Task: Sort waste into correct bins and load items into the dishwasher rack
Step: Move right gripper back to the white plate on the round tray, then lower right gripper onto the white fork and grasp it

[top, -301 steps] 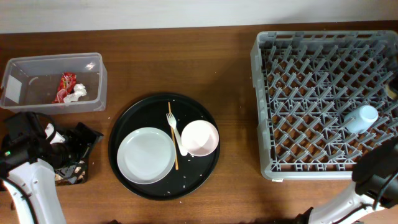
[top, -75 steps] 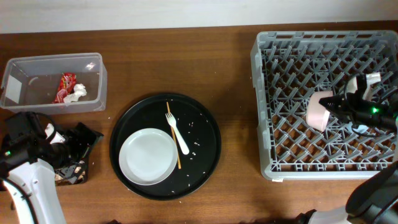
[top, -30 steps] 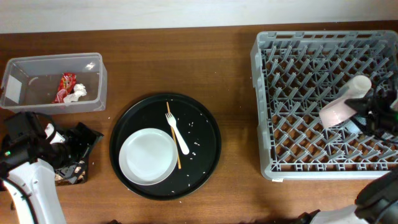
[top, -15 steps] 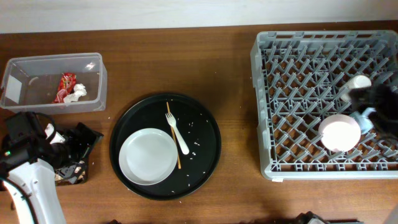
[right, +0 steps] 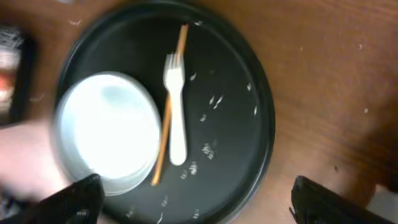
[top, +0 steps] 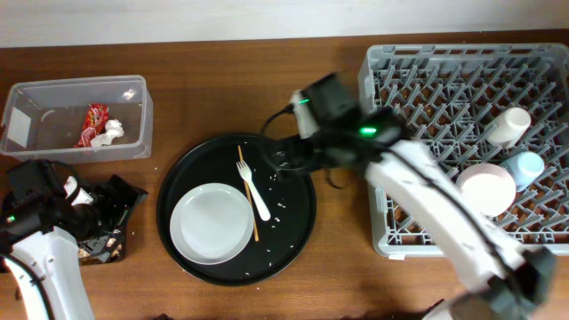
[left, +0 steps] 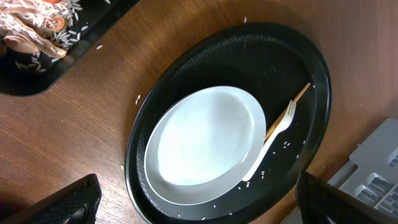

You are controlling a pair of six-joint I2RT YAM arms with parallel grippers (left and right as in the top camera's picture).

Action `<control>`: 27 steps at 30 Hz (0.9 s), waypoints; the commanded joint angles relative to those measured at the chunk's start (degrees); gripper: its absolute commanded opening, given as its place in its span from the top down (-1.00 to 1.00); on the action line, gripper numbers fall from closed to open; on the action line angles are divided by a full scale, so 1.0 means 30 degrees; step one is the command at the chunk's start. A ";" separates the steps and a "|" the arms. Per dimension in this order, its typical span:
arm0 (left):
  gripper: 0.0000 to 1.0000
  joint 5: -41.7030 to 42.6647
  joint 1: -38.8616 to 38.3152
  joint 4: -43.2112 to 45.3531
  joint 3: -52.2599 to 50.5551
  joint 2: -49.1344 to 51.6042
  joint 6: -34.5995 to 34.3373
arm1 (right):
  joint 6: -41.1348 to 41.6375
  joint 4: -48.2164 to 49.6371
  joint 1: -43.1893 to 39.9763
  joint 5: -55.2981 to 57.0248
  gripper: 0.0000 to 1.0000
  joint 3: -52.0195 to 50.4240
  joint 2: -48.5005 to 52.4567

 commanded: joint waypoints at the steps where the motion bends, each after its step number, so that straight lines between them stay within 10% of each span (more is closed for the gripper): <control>1: -0.98 0.0066 -0.0022 -0.0015 -0.0007 0.0000 -0.0102 | 0.1443 0.0969 0.0670 0.3067 -0.72 0.0211 0.3242; 5: -0.98 0.0066 -0.0022 -0.0015 -0.0007 0.0000 -0.0102 | 0.1625 0.2193 0.0933 0.2980 -0.47 0.0211 0.6535; 27: -0.98 0.0066 -0.0022 -0.0015 -0.0007 0.0000 -0.0102 | 0.2120 0.3927 0.3461 0.2637 -0.43 0.0087 0.9275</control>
